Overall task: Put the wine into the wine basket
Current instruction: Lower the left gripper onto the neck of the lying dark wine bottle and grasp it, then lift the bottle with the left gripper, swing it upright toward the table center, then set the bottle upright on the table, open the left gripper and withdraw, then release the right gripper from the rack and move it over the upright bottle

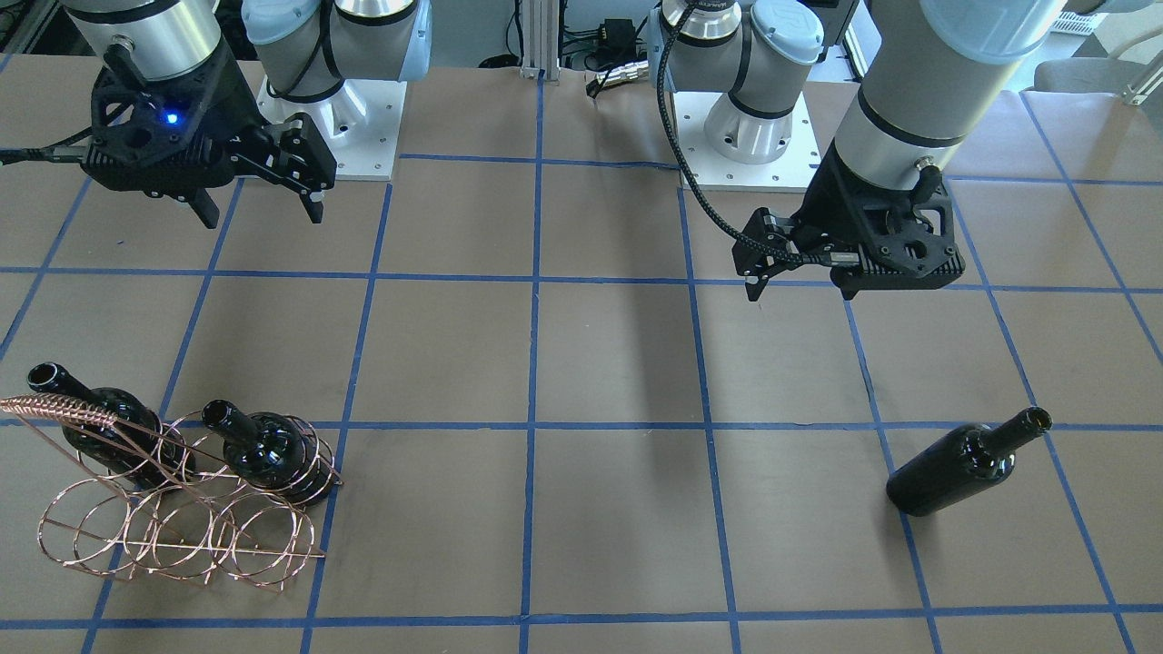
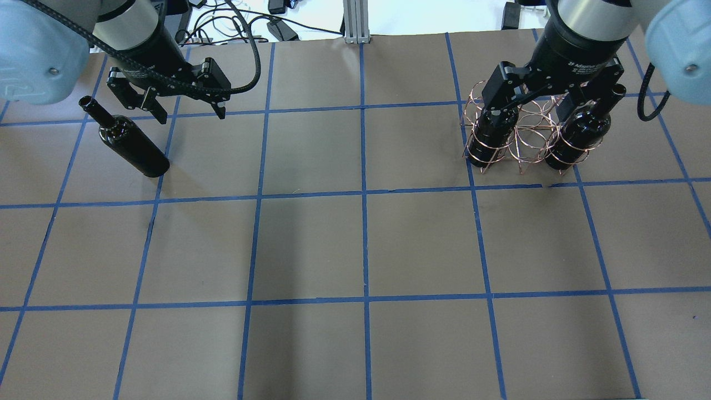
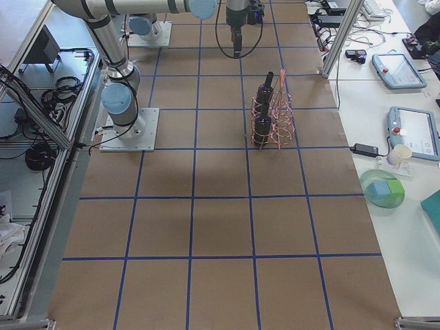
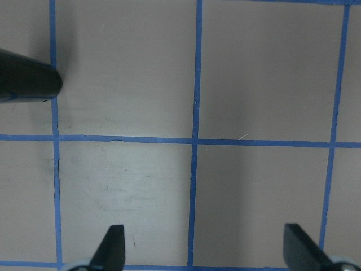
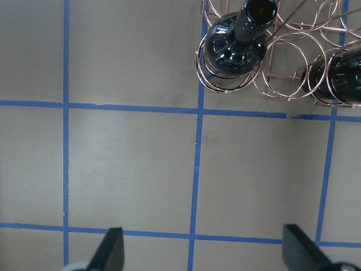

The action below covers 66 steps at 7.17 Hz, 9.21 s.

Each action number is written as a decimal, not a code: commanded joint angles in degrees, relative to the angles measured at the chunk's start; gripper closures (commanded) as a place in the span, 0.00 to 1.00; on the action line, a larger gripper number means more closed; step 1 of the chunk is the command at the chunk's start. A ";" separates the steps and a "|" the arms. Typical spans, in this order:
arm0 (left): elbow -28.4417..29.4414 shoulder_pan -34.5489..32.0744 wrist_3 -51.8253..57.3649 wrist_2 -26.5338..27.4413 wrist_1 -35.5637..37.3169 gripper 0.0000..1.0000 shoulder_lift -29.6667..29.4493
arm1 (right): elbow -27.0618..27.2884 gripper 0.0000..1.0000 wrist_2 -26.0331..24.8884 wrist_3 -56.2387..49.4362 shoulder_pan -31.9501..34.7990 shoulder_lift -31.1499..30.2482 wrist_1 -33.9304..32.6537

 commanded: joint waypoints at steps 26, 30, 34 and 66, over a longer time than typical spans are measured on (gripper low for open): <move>0.43 17.18 24.58 -7.40 10.26 0.97 -6.46 | 0.09 0.00 -0.18 -0.48 -0.31 0.31 -0.09; -0.62 -5.29 -10.07 -6.70 8.31 0.97 -1.43 | 0.09 0.00 -0.70 -0.57 -0.31 0.40 0.00; -6.13 -17.66 -26.87 -5.56 14.00 0.99 -2.84 | 0.18 0.00 -0.79 -0.57 -0.31 0.40 0.35; -1.06 1.40 0.98 -4.75 -0.66 0.00 2.70 | -0.26 0.00 -1.85 5.37 1.44 0.66 -3.34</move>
